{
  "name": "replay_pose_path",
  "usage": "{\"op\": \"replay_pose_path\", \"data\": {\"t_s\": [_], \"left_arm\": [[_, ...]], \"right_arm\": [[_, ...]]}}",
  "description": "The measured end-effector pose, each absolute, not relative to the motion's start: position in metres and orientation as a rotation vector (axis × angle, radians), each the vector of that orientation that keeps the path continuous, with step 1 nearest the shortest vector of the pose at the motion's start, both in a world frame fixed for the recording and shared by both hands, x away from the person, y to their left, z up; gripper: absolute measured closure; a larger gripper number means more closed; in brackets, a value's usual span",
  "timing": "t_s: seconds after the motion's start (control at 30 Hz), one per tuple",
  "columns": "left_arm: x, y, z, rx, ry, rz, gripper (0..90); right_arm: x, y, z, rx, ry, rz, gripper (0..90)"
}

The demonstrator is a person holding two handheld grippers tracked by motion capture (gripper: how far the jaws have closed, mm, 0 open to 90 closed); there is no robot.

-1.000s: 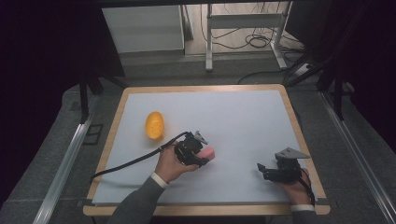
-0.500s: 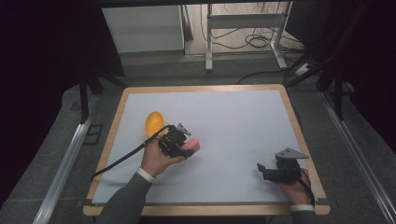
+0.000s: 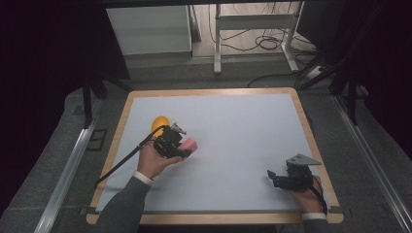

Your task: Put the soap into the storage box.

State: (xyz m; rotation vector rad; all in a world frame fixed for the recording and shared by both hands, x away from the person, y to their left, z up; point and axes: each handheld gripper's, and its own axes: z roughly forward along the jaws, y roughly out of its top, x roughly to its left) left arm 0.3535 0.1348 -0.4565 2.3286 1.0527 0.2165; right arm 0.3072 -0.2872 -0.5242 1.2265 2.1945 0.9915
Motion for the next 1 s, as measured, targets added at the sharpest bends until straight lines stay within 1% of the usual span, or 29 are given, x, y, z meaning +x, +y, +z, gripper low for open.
{"op": "replay_pose_path", "data": {"t_s": [0.5,0.63,1.0], "left_arm": [[0.363,0.154,-0.447,2.306,1.102,0.239,60.4],[0.366,0.159,-0.445,2.294,1.113,0.275,60.4],[0.373,0.175,-0.437,2.263,1.166,0.307,60.4]], "right_arm": [[0.307,-0.287,-0.525,1.229,2.194,0.994,15.1],[0.307,-0.288,-0.525,1.232,2.198,0.992,15.1],[0.307,-0.288,-0.525,1.233,2.194,0.991,15.1]]}}
